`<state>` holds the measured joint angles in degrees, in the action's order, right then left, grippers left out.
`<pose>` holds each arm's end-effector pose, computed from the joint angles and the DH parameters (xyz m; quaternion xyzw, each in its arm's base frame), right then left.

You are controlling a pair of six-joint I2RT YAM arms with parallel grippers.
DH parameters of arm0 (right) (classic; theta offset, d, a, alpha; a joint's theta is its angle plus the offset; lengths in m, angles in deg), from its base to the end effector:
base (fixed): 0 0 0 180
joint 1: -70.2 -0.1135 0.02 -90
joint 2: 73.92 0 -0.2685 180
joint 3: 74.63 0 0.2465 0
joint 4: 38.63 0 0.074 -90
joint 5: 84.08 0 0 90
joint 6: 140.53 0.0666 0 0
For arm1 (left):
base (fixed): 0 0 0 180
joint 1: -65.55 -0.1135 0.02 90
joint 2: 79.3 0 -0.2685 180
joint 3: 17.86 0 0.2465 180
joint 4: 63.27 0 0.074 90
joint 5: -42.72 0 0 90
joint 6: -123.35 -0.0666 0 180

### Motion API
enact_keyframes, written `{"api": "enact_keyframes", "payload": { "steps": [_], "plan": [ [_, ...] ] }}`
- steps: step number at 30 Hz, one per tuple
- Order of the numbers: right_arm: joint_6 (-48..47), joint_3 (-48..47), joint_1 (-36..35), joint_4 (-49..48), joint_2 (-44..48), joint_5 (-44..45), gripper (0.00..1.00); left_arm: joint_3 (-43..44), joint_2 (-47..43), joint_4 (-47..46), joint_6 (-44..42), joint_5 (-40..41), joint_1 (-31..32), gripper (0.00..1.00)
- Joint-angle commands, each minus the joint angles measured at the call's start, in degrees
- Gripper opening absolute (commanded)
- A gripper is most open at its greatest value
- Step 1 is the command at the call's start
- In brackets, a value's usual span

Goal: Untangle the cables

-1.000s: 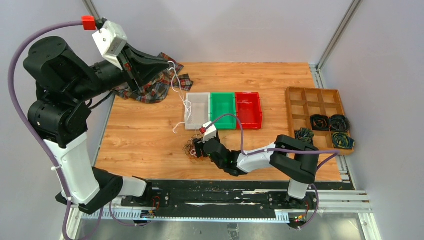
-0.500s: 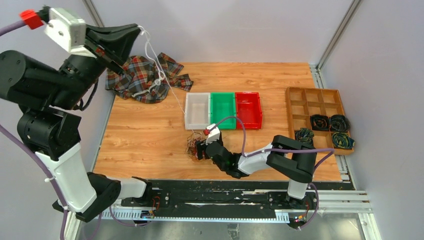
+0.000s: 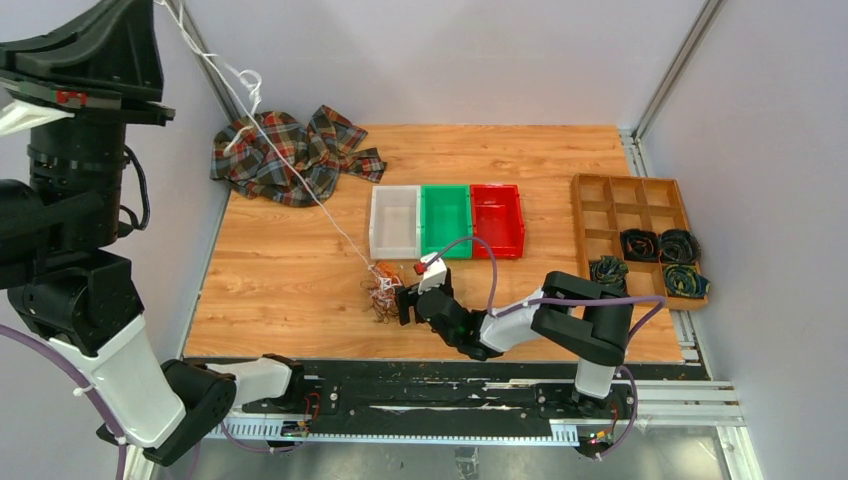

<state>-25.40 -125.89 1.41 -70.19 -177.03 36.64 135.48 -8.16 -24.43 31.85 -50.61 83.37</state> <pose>0.1606 0.3198 0.1356 -0.1537 0.7908 0.2544 0.5350 0.0643 -0.0247 0.7083 0.0927 0.3856 -0.1417 0.9070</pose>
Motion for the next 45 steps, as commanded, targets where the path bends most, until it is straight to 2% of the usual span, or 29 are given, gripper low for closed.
{"api": "enact_keyframes", "payload": {
  "steps": [1,5,10,16,20,27,35,41,43,45],
  "plan": [
    [1.4,1.6,-0.8,0.3,-0.9,2.0,0.82,0.4,-0.3,-8.7,0.7,4.5,0.3,0.01],
    [0.3,2.3,-0.8,0.0,1.6,1.9,0.84,-0.1,0.0,-5.2,1.1,1.6,0.3,0.01],
    [-5.8,2.2,-1.0,0.2,9.2,-0.3,0.86,-7.3,-2.8,-3.0,0.5,-1.5,0.3,0.01],
    [-13.9,0.4,-2.0,2.7,17.0,-8.4,0.89,-8.2,-2.5,-0.1,-1.7,-3.2,0.3,0.01],
    [-18.4,-2.8,-2.7,2.1,18.5,-13.9,0.89,-7.7,-2.0,0.8,-1.5,-4.4,0.3,0.0],
    [-21.2,-15.9,-2.7,7.8,11.6,-24.2,0.87,-8.5,-2.5,2.1,-1.9,-4.4,0.3,0.0],
    [-16.3,-20.2,-2.6,10.0,-1.0,-24.2,0.83,-19.5,-8.0,2.7,-6.0,-2.0,0.3,0.0],
    [-16.0,-23.8,-2.7,11.6,-7.8,-24.4,0.79,-21.2,-8.8,3.7,-8.6,-0.9,0.3,0.0],
    [-16.0,-25.3,-2.6,12.1,-9.5,-24.2,0.76,-22.0,-9.0,3.8,-9.1,-0.3,0.3,0.0],
    [-15.9,-26.5,-2.5,12.2,-10.1,-23.0,0.68,-23.2,-9.4,4.1,-9.9,0.4,0.3,0.0]
  ]
}}
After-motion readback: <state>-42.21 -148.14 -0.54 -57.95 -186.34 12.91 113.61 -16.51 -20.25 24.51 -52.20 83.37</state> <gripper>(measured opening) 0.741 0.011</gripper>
